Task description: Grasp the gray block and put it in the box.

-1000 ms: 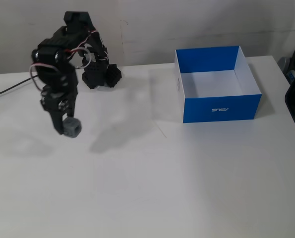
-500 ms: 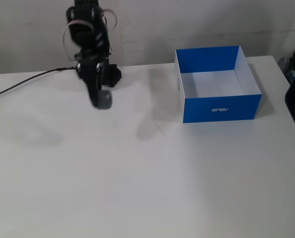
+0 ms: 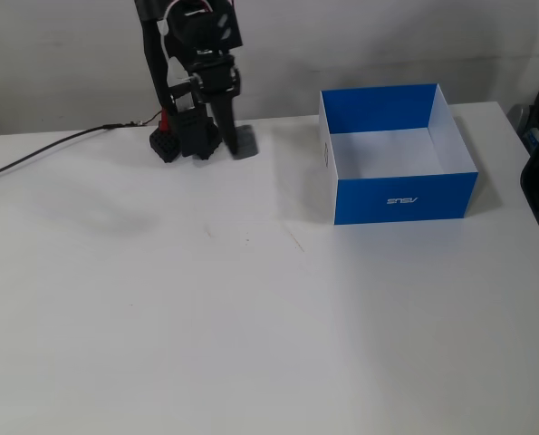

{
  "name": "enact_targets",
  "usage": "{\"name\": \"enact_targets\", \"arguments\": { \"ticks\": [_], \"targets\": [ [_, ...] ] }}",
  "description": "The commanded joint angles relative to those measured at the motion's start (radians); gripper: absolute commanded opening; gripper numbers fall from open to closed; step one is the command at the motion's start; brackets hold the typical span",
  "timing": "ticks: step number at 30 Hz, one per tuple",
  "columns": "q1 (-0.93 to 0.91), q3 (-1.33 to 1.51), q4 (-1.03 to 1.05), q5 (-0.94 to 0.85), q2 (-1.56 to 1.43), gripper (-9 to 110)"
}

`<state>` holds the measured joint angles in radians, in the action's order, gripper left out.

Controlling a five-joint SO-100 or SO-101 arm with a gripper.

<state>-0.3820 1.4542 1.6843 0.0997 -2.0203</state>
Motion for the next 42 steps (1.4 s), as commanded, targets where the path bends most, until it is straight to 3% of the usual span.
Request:
{"name": "enact_targets", "arguments": {
  "ticks": [1, 15, 36, 42],
  "targets": [
    [-0.107, 0.097, -0.087, -0.009, -0.153, 0],
    [-0.414, 0.124, -0.173, -0.011, -0.16, 0],
    [-0.687, 0.279, -0.591, -0.011, -0.072, 0],
    [-0.764, 0.21, -0.67, -0.012, 0.101, 0]
  ]
}}
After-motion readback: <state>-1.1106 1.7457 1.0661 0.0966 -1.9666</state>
